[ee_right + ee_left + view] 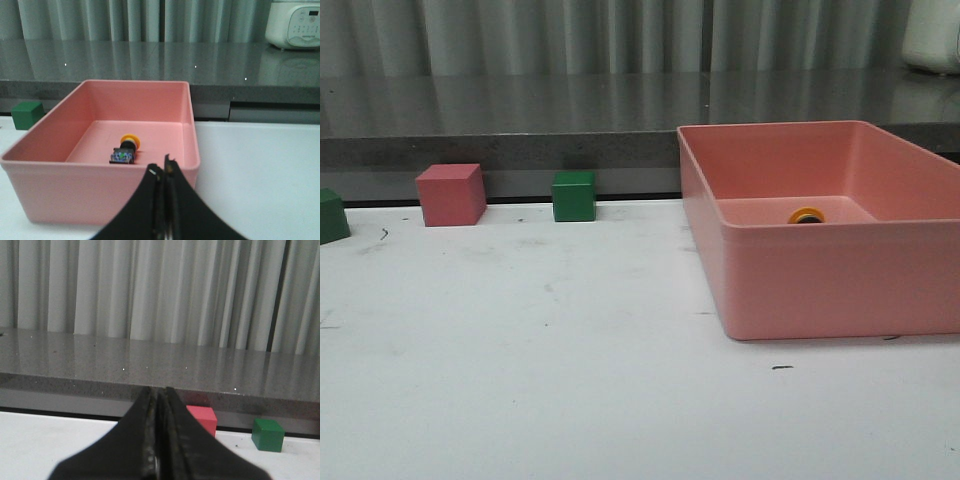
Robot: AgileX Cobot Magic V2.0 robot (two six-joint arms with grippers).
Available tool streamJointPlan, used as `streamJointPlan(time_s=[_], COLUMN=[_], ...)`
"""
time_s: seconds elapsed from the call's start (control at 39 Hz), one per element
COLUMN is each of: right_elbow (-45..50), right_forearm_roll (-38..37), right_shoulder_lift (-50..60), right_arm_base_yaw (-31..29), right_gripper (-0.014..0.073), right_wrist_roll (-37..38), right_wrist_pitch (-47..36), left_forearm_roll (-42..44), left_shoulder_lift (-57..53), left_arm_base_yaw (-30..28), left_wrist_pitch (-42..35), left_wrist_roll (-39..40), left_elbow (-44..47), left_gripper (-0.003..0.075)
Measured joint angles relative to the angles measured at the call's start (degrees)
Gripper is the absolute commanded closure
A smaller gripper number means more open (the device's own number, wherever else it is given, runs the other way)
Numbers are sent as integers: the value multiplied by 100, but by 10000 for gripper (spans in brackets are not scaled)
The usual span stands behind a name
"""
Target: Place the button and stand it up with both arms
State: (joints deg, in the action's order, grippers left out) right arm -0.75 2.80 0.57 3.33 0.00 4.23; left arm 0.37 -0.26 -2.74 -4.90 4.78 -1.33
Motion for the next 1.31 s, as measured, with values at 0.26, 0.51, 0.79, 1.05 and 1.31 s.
streamJointPlan(time_s=[0.26, 0.51, 0.79, 1.05, 1.31], right_elbow=[-1496, -2591, -2723, -2723, -2892], right_forearm_roll=[515, 612, 612, 612, 612], right_shoulder_lift=[-524, -2351, -2873, -2873, -3457], right_arm_base_yaw=[0, 0, 0, 0, 0], right_gripper=[656, 656, 434, -49, -50], right_wrist_roll=[0, 0, 0, 0, 33], right_wrist_pitch=[587, 1417, 1429, 1429, 1315], left_forearm_roll=[0, 0, -37, -37, -37], left_shoulder_lift=[506, 1985, 2249, 2249, 2249], left_arm_base_yaw=[0, 0, 0, 0, 0], left_wrist_pitch=[936, 1630, 1639, 1627, 1627], left_wrist_roll=[0, 0, 0, 0, 0], left_elbow=[-1405, -2209, -2239, -2239, -2239], left_gripper=[741, 741, 407, 40, 40])
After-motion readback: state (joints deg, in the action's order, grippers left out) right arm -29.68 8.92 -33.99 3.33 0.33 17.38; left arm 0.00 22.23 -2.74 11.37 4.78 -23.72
